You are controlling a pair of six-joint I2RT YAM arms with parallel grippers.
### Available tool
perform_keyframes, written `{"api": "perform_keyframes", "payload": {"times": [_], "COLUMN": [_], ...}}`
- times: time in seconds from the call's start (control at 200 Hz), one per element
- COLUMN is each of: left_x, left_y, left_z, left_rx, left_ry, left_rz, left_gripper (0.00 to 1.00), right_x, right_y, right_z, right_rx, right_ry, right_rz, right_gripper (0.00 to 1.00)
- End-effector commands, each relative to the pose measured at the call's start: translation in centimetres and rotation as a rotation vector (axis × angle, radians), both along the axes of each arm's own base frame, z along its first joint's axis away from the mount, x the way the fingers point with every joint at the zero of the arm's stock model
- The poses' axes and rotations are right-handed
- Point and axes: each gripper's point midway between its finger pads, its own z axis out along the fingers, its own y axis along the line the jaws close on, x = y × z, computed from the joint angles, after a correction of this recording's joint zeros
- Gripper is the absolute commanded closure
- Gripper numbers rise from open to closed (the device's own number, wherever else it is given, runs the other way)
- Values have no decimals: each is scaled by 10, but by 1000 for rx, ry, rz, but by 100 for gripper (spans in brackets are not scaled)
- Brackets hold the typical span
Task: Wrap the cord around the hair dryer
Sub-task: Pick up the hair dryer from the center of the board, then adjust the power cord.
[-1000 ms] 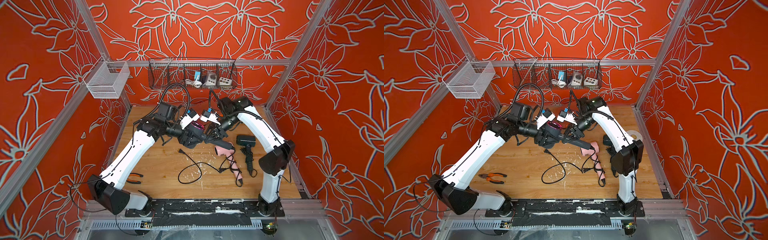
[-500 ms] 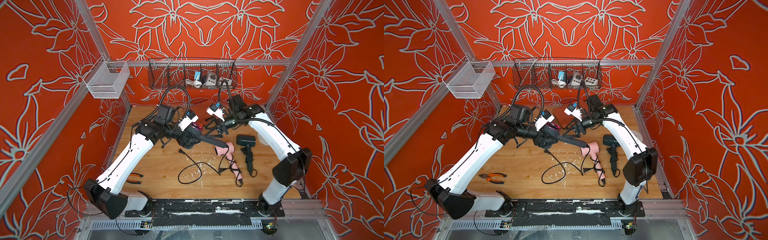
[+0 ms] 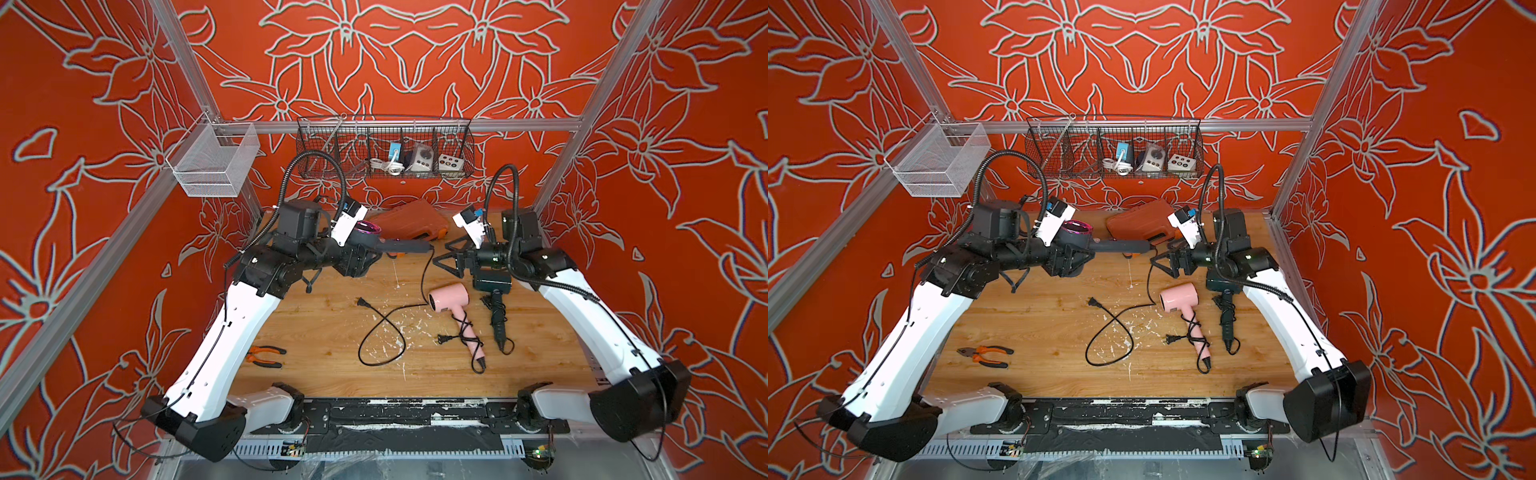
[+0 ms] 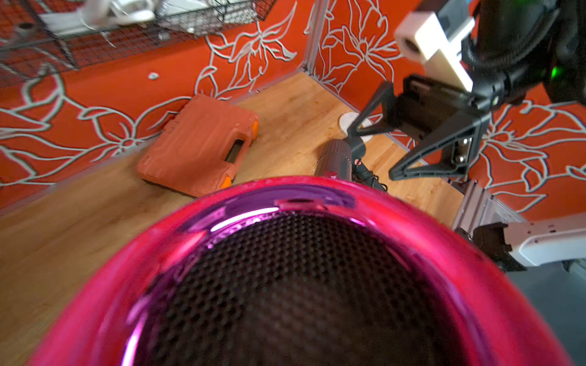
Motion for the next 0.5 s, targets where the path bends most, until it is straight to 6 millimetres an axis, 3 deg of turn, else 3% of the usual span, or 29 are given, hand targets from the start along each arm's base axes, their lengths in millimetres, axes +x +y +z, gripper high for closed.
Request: {"api": "perform_keyframes", "payload": {"times": [0.0, 0.12, 0.255, 0.375, 0.495], "left_x": [5, 7, 11, 13, 13], "left_y": [15, 24, 29, 34, 34], "left_z": [38, 49, 57, 60, 64], "left_rx": [-54, -77, -91, -98, -118], "left_ry": [-130, -166, -192, -204, -216], "left_rz": [84, 133, 171, 199, 208], "left_gripper": [100, 100, 100, 100, 100], "right_x": [1, -11, -27, -47, -59], "right_y": [-14, -19, -4, 21, 32], "right_z": [-14, -44, -79, -115, -154], "right_rx": [-5, 26, 45, -84, -221], "right_ry": [13, 88, 201, 232, 286], "right_rz": [-121, -161, -137, -94, -65], "right_gripper": [8, 7, 7, 7, 8]}}
